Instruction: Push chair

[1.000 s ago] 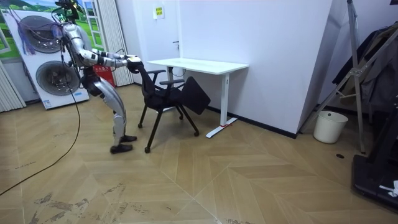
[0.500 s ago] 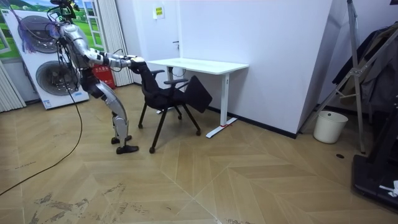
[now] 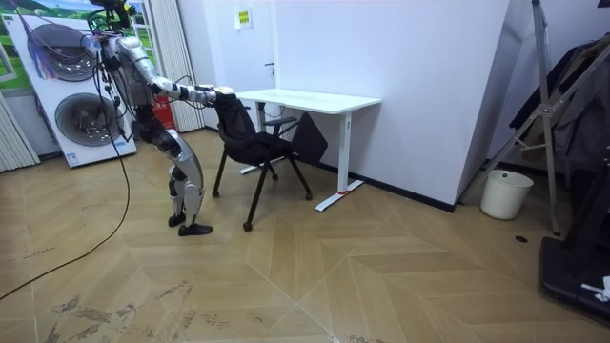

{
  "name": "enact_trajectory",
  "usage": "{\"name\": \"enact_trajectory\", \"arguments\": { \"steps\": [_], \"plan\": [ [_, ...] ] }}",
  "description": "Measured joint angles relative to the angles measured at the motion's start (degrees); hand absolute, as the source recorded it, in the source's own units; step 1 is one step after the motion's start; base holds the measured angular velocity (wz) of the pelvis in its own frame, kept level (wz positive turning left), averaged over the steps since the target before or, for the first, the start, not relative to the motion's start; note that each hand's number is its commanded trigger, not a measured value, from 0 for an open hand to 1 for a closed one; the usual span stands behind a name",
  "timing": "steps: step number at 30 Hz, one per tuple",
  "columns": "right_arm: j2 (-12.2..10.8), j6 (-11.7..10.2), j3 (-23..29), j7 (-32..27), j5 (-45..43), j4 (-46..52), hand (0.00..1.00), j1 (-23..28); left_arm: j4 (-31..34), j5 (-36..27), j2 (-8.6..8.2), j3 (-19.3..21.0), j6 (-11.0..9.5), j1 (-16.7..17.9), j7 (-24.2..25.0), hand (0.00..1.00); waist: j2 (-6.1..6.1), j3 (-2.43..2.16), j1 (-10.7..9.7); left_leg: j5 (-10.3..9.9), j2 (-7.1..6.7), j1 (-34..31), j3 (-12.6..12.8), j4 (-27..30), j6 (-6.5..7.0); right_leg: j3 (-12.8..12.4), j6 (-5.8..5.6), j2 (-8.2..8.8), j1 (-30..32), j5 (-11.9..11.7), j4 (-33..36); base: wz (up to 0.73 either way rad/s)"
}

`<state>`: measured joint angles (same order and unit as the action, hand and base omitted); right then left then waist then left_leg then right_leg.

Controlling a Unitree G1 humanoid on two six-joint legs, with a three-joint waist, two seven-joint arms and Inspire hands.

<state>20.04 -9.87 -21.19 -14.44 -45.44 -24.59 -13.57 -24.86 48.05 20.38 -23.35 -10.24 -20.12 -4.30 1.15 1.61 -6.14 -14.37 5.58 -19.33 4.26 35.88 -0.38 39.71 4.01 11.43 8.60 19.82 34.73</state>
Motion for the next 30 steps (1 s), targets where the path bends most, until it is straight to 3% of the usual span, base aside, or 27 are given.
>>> {"name": "enact_trajectory", "arguments": {
  "steps": [1, 3, 4, 7, 11, 13, 15, 22, 23, 24, 25, 26, 27, 28, 29, 30],
  "plan": [
    [0.3, 0.0, 0.0, 0.1, -0.1, 0.3, 1.00, 0.0, 0.0, 0.0, -0.25, 0.1, 0.2, 0.1, 0.0, 1.00, -0.26, -0.05, -0.1, 0.2, -0.43, 0.0, -0.8, -0.5, -0.17, -0.1, -0.37, -0.07, 0.0, 0.2, -0.1, 0.46],
    [1.4, 0.1, 0.0, 0.3, -0.2, 1.1, 1.00, 0.1, 0.1, 0.0, -1.21, 0.2, 0.8, 0.1, 0.0, 1.00, -0.88, -0.06, -0.8, 1.2, -0.96, -0.2, -2.9, -1.7, -1.23, -3.0, -2.36, -1.56, 0.1, 1.1, 0.0, 0.61],
    [1.6, 0.1, 0.0, 0.4, -0.2, 1.2, 1.00, 0.0, 0.1, 0.0, -1.42, 0.2, 1.0, 0.1, 0.1, 1.00, -0.95, -0.11, -0.9, 1.4, -0.96, -0.2, -2.9, -2.0, -1.50, -3.9, -2.65, -1.98, 0.2, 1.3, -0.1, 0.59],
    [3.0, 0.1, 0.1, 0.7, -0.6, 2.2, 1.00, -0.1, 0.2, -0.1, -2.52, 0.2, 1.3, 0.2, 0.1, 1.00, -1.68, -0.50, -1.1, 4.0, -1.37, 0.2, -2.8, -5.3, -2.08, -5.1, -2.67, -2.87, 0.2, 1.3, -1.1, 0.45],
    [4.0, 0.0, 0.0, 0.6, -0.7, 2.5, 1.00, -0.1, 0.2, -0.3, -3.37, 0.1, 1.6, 0.4, 0.0, 1.00, -1.77, -0.54, -1.1, 7.4, -1.30, 1.2, -1.7, -8.3, -2.75, -5.0, -2.27, -3.13, -0.7, 1.1, -1.8, 0.33],
    [4.1, 0.0, 0.0, 0.5, -0.7, 2.5, 1.00, 0.0, 0.2, -0.4, -3.42, 0.0, 1.6, 0.5, 0.1, 1.00, -1.77, -0.49, -0.2, 7.8, -1.23, 2.1, -1.5, -9.5, -3.02, -4.6, -1.10, -3.69, -1.6, 1.0, -3.7, 0.04],
    [4.3, -0.1, 0.0, 0.2, -0.8, 2.5, 1.00, 0.0, 0.2, -0.6, -3.54, 0.0, 1.7, 0.5, 0.2, 1.00, -1.73, -0.46, 0.3, 7.9, -1.34, 2.6, -1.4, -10.0, -3.11, -3.7, 3.14, -3.99, -2.6, 0.4, -5.5, 0.03],
    [4.2, -0.1, -0.1, 0.0, -0.8, 2.5, 1.00, 0.1, 0.3, -0.6, -3.68, 0.0, 2.1, 0.4, 0.3, 1.00, -1.42, -0.27, 2.0, 8.1, -1.25, 3.5, -1.2, -10.6, -3.18, -3.3, 3.41, -4.56, -3.8, 0.3, -7.1, 0.01],
    [4.1, 0.0, -0.1, -0.1, -0.8, 2.5, 0.60, 0.1, 0.4, -0.5, -3.68, 0.0, 2.3, 0.4, 0.3, 0.94, -1.42, -0.27, 2.2, 8.1, -1.22, 3.5, -1.1, -10.5, -3.18, -3.3, 3.42, -4.57, -3.8, 0.3, -7.1, 0.00],
    [4.2, 0.0, -0.2, -0.3, -0.9, 2.5, 0.00, 0.1, 0.9, -0.1, -3.76, 0.0, 2.7, 0.6, 0.3, 0.30, -1.41, -0.27, 2.4, 8.1, -1.20, 3.4, -1.1, -10.4, -3.18, -3.3, 3.42, -4.60, -3.8, 0.3, -7.2, 0.00],
    [4.2, 0.0, -0.2, -0.3, -0.9, 2.6, 0.00, 0.1, 1.1, -0.1, -3.78, 0.0, 2.9, 0.8, 0.3, 0.00, -1.41, -0.26, 2.4, 8.1, -1.18, 3.3, -1.0, -10.3, -3.18, -3.3, 3.42, -4.61, -3.8, 0.3, -7.2, 0.00],
    [4.2, 0.0, -0.2, -0.4, -0.9, 2.8, 0.00, 0.2, 1.8, 0.0, -3.73, 0.0, 3.3, 1.2, 0.2, 0.25, -1.41, -0.26, 2.5, 8.1, -1.16, 3.2, -0.9, -10.1, -3.18, -3.3, 3.42, -4.60, -3.8, 0.3, -7.2, 0.00],
    [4.1, 0.0, -0.2, -0.4, -0.9, 2.9, 0.00, 0.3, 2.3, 0.0, -3.69, 0.0, 3.6, 1.6, 0.2, 0.24, -1.42, -0.27, 2.5, 8.1, -1.15, 3.2, -0.9, -10.0, -3.18, -3.4, 3.42, -4.59, -3.8, 0.3, -7.2, 0.00],
    [4.1, 0.1, -0.1, -0.4, -0.9, 2.9, 0.00, 0.3, 2.5, 0.0, -3.70, 0.0, 3.8, 1.7, 0.2, 0.08, -1.41, -0.27, 2.6, 8.1, -1.16, 3.2, -0.9, -9.9, -3.18, -3.5, 3.42, -4.58, -3.8, 0.3, -7.2, -0.05],
    [3.6, 0.5, 0.0, -0.4, -0.8, 3.0, 0.00, 0.3, 2.6, 0.0, -3.79, 0.2, 4.0, 1.9, 0.2, 0.00, -1.42, -0.27, 2.6, 8.1, -1.15, 3.2, -0.9, -9.8, -3.18, -3.6, 3.42, -4.58, -3.8, 0.3, -7.2, -0.06],
    [2.7, 1.3, 0.1, -0.4, -0.2, 3.2, 0.00, 0.3, 2.9, -0.1, -3.97, 0.7, 4.3, 2.1, 0.5, 0.00, -1.44, -0.28, 2.6, 8.1, -1.08, 3.2, -0.7, -9.7, -3.18, -3.8, 3.42, -4.59, -3.8, 0.3, -7.3, -0.06]
  ]
}}
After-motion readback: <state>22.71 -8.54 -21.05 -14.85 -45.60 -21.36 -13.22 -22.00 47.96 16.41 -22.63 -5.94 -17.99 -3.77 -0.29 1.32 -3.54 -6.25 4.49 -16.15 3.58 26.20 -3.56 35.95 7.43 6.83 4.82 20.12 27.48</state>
